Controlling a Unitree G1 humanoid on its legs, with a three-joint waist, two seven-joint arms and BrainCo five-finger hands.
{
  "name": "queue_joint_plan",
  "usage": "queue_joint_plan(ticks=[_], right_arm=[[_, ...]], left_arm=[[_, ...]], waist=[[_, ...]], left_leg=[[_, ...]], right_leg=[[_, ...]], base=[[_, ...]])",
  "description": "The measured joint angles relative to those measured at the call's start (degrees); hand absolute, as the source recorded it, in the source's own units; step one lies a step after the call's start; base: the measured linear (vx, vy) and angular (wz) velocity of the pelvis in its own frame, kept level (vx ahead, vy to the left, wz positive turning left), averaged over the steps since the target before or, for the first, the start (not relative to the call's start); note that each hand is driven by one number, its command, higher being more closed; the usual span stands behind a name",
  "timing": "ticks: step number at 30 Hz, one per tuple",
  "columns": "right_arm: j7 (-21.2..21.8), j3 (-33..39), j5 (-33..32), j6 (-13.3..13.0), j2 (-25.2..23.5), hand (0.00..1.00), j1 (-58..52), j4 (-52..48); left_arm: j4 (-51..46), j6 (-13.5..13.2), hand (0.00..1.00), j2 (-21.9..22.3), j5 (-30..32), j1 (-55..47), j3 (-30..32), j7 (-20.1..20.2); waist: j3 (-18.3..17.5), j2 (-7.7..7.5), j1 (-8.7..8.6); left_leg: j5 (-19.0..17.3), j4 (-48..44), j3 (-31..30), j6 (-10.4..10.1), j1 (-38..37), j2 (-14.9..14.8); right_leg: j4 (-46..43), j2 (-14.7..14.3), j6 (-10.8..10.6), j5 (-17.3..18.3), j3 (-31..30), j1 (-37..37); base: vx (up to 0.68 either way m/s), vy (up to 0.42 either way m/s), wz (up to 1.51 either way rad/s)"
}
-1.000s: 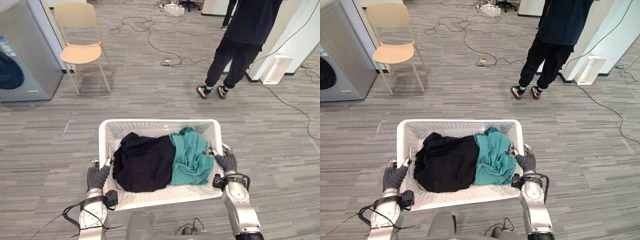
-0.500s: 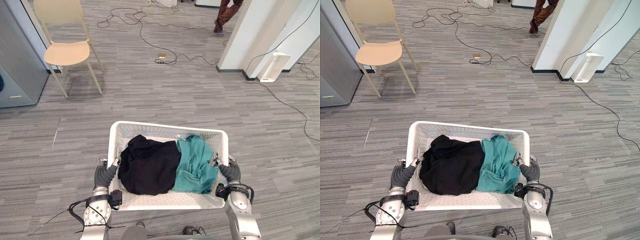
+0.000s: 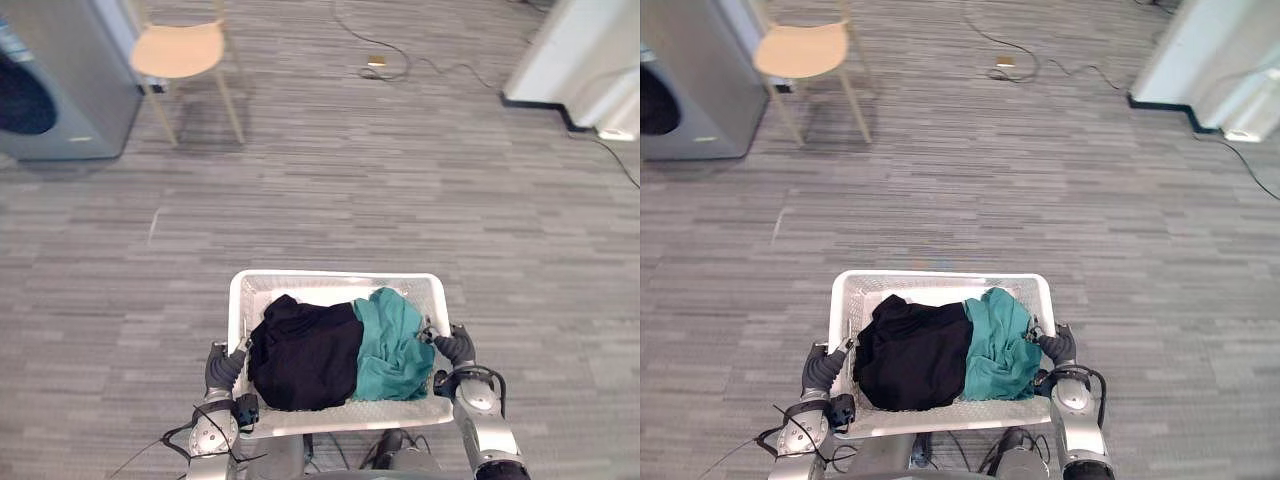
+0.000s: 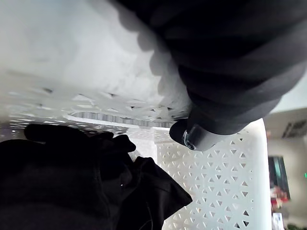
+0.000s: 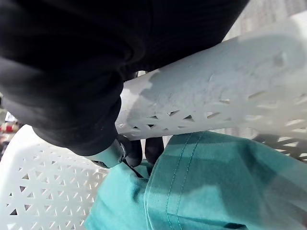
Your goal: Pick up the laundry basket with both hands and put the clothes into the washing machine.
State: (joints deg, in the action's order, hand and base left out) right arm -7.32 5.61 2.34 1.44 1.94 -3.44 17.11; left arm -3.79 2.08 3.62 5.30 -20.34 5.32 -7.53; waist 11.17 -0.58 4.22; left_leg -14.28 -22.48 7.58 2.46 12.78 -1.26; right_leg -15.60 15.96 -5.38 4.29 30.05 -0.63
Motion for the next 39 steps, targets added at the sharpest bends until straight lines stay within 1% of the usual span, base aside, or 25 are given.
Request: queue_joint_plan(ticks=[1,2,3,4,5,6,9,11,12,14,15,16,17,19,20,22,24,27,28,29,30,32,35,37,39], right_arm=[[0.09,-0.25,0.02,0.07,0.28,1.00,0.23,0.08],[0.19,-1.29,-0.01,0.09,0.26,1.00,0.00,0.08],[0.20,-1.56,-0.01,0.03,-0.12,1.00,-0.57,0.05],[0.20,-1.55,-0.09,0.01,-1.01,1.00,-1.34,0.07],[0.23,-1.44,-0.55,-0.10,-2.42,1.00,-2.83,-0.96],[0.23,-1.26,-0.83,-0.14,-3.02,1.00,-3.68,-1.79],[0.10,0.44,-2.28,-0.41,-3.86,1.00,-8.60,-7.22],[-0.19,1.81,-2.36,-0.60,-3.72,1.00,-9.00,-7.39],[-0.29,1.89,-2.36,-0.62,-3.69,1.00,-8.96,-7.38],[-0.29,1.08,-2.55,-0.62,-3.00,1.00,-9.64,-7.85],[-0.27,1.11,-2.54,-0.55,-2.60,1.00,-9.48,-7.97],[-0.16,1.13,-2.62,-0.18,-1.59,1.00,-9.87,-10.15],[-0.21,-0.09,-2.98,-0.09,-0.82,1.00,-11.24,-13.95],[-0.29,-3.20,-4.58,-0.18,-0.55,1.00,-12.12,-17.43],[-0.50,-3.08,-4.86,-0.40,-0.73,1.00,-12.32,-18.15],[-1.26,-2.29,-5.20,-0.70,-1.86,1.00,-12.13,-18.22],[-1.18,-2.30,-5.21,-0.87,-1.70,1.00,-12.38,-18.20],[-1.23,-2.19,-5.21,-0.94,-1.62,1.00,-12.02,-17.43],[-1.23,-2.12,-5.21,-1.11,-1.41,1.00,-10.76,-15.66],[-1.31,-2.15,-5.21,-1.16,-0.84,1.00,-8.74,-12.93],[-1.25,-2.24,-5.23,-1.21,-0.54,1.00,-7.77,-11.59],[-1.30,-3.19,-5.20,-1.05,-1.86,1.00,-5.17,-8.22],[-0.42,-4.85,-5.19,-1.07,-2.53,1.00,-4.84,-8.61],[0.24,-4.89,-5.04,-1.03,-3.29,1.00,-5.17,-8.59],[0.33,-5.13,-5.04,-1.01,-4.21,1.00,-5.26,-8.69]], left_arm=[[0.04,-0.18,1.00,0.03,-0.01,-0.40,0.41,-0.02],[-0.10,-0.26,1.00,0.08,-0.01,-1.11,1.07,-0.11],[-0.11,-0.23,1.00,-0.35,0.00,-1.37,1.22,-0.11],[-0.05,-0.22,1.00,-1.89,0.01,-1.38,1.05,-0.12],[-0.06,-0.18,1.00,-4.42,0.02,-0.78,0.56,-0.14],[-0.09,-0.21,1.00,-5.19,0.02,-0.58,0.00,-0.14],[0.07,-0.19,1.00,-6.40,0.11,0.40,-1.63,-0.09],[0.86,-0.24,1.00,-6.67,0.12,1.32,-3.50,-0.12],[2.51,-0.36,1.00,-6.79,0.13,2.54,-3.61,-0.15],[3.73,-0.14,1.00,-6.06,0.31,3.24,-3.51,-0.32],[3.98,-0.07,1.00,-5.03,0.55,3.34,-3.46,-0.37],[3.78,-0.14,1.00,-3.83,0.75,3.38,-2.92,-0.42],[2.98,-0.27,1.00,-2.87,0.64,3.10,-2.17,-0.41],[1.26,-0.67,1.00,-2.26,-0.02,1.43,-0.10,-0.37],[1.06,-0.85,1.00,-2.64,-0.23,1.28,-0.16,-0.35],[0.77,-1.49,1.00,-2.70,-0.27,1.15,-0.08,-0.10],[0.63,-1.48,1.00,-2.52,-0.23,1.05,-0.09,0.15],[0.38,-1.42,1.00,-2.36,-0.17,0.98,0.09,1.03],[0.39,-1.33,1.00,-2.32,-0.18,0.97,0.17,1.09],[0.30,-1.25,1.00,-1.42,-0.13,0.75,0.34,1.06],[0.28,-1.23,1.00,-1.39,-0.14,0.48,0.72,1.02],[0.23,-0.77,1.00,-2.07,0.13,0.43,2.64,0.74],[-0.88,-0.70,1.00,-2.82,-0.02,-0.49,3.91,-0.57],[-1.32,-0.69,1.00,-4.02,-0.21,-1.18,3.75,-0.86],[-3.48,-0.20,1.00,-4.73,-0.14,-1.95,3.77,-1.25]], waist=[[0.09,-0.10,0.26],[0.32,0.05,0.52],[0.26,0.19,0.51],[0.45,0.72,0.13],[0.18,0.80,-0.62],[0.18,1.13,-0.65],[-0.10,0.40,-2.29],[-0.22,0.19,-2.75],[-0.40,-0.11,-3.25],[-0.75,0.04,-5.20],[-0.91,1.63,-5.59],[-1.19,4.13,-6.40],[-1.05,6.94,-6.27],[-1.20,7.27,-3.44],[-1.23,7.19,-3.32],[-1.27,4.33,-2.75],[-0.97,3.41,-1.47],[-0.05,1.96,-0.12],[0.08,1.58,-0.18],[-0.35,1.90,-0.04],[-0.41,2.12,0.37],[-0.20,-0.58,1.08],[-0.40,-1.29,2.08],[-0.37,-2.00,2.70],[-0.28,-2.02,2.40]], left_leg=[[-0.97,0.08,-0.90,1.44,-1.82,2.52],[-1.94,0.50,-2.63,3.25,-4.26,5.10],[-2.11,0.62,-3.73,3.70,-6.15,5.97],[-2.36,0.56,-6.33,4.97,-7.91,6.50],[-2.55,1.46,-11.23,5.73,-10.07,6.87],[-2.28,2.11,-13.18,5.67,-10.71,7.27],[-1.84,5.79,-22.38,5.29,-15.26,9.48],[-1.88,8.85,-24.96,5.22,-19.40,9.34],[-2.31,10.90,-24.82,4.47,-22.32,9.27],[-5.30,8.93,-24.30,1.56,-27.42,8.91],[-6.03,4.94,-22.98,0.33,-26.93,7.74],[-5.44,-8.97,-17.70,-0.66,-22.14,5.51],[0.62,-24.83,-11.07,-5.35,-15.66,0.42],[17.13,-41.95,-4.18,-9.25,-9.20,-6.77],[15.97,-46.90,-3.29,-8.50,-6.81,-8.82],[10.08,-54.67,1.93,-0.53,2.63,-14.96],[6.31,-52.72,4.18,0.83,5.99,-18.18],[1.14,-34.71,2.18,-2.10,12.07,-17.49],[1.82,-21.89,-1.13,-4.13,13.18,-14.08],[6.11,-3.85,-5.42,-8.88,12.13,-11.05],[11.94,-2.64,-5.97,-12.28,11.00,-10.27],[8.98,-7.29,-4.39,-9.89,11.23,-7.78],[-1.44,-19.75,-2.35,-4.67,11.37,-6.58],[-5.99,-21.50,1.20,-0.72,5.71,-5.51],[-7.48,-19.25,2.48,0.74,0.19,-5.50]], right_leg=[[-10.39,4.47,2.30,2.44,1.14,-1.72],[-21.80,8.39,8.40,0.47,-2.09,-4.69],[-27.35,8.97,11.03,-2.54,-6.67,-6.94],[-33.85,7.71,8.17,-1.72,-12.94,-9.80],[-39.89,2.54,4.62,4.12,-16.38,-13.31],[-40.30,0.67,4.65,5.70,-16.47,-14.84],[-30.13,-4.95,3.63,9.95,-14.95,-21.33],[-16.52,-6.58,3.15,7.46,-11.97,-23.79],[-7.50,-7.31,3.70,2.97,-9.76,-24.73],[-5.05,-7.96,11.70,-8.05,-9.38,-24.08],[-7.71,-8.62,11.38,-5.99,-8.56,-23.77],[-8.68,-10.60,11.17,-2.58,-6.36,-21.22],[-7.89,-15.10,11.87,-0.28,-6.07,-17.46],[-6.17,-20.29,13.01,2.58,-10.35,-12.33],[-5.51,-21.12,12.90,3.07,-10.63,-10.60],[-0.18,-21.81,11.92,4.35,-15.53,-2.78],[3.22,-21.31,11.71,4.47,-18.75,2.06],[5.56,-17.59,7.39,7.86,-22.28,8.40],[5.40,-14.95,5.12,9.92,-22.63,10.00],[5.51,-12.87,1.93,12.52,-23.33,11.14],[5.58,-12.23,0.74,13.68,-24.28,11.95],[4.96,-8.90,0.13,14.19,-25.59,13.08],[-12.40,-5.31,-3.13,14.39,-26.91,9.13],[-37.14,-1.86,-6.56,7.44,-28.75,-0.04],[-50.75,-2.18,-5.71,7.62,-27.18,-6.52]], base=[[0.14,0.290,0.95],[0.13,0.254,0.75],[0.16,0.201,0.80],[0.30,0.131,1.34],[0.34,0.088,1.48],[0.41,0.051,1.85],[0.42,-0.031,1.76],[0.46,-0.070,1.13],[0.73,-0.137,1.01],[0.79,-0.165,1.02],[0.56,-0.122,0.61],[0.69,-0.157,0.08],[0.82,-0.145,-0.35],[0.68,-0.041,-1.14],[0.67,-0.008,-0.99],[0.68,0.019,-0.73],[0.59,0.105,-0.79],[0.53,0.277,-0.47],[0.60,0.484,-0.25],[0.59,0.498,-0.33],[0.49,0.425,-0.47],[0.44,0.294,-0.33],[0.63,0.377,-0.17],[0.48,0.208,-0.26],[0.43,0.094,-0.31]])
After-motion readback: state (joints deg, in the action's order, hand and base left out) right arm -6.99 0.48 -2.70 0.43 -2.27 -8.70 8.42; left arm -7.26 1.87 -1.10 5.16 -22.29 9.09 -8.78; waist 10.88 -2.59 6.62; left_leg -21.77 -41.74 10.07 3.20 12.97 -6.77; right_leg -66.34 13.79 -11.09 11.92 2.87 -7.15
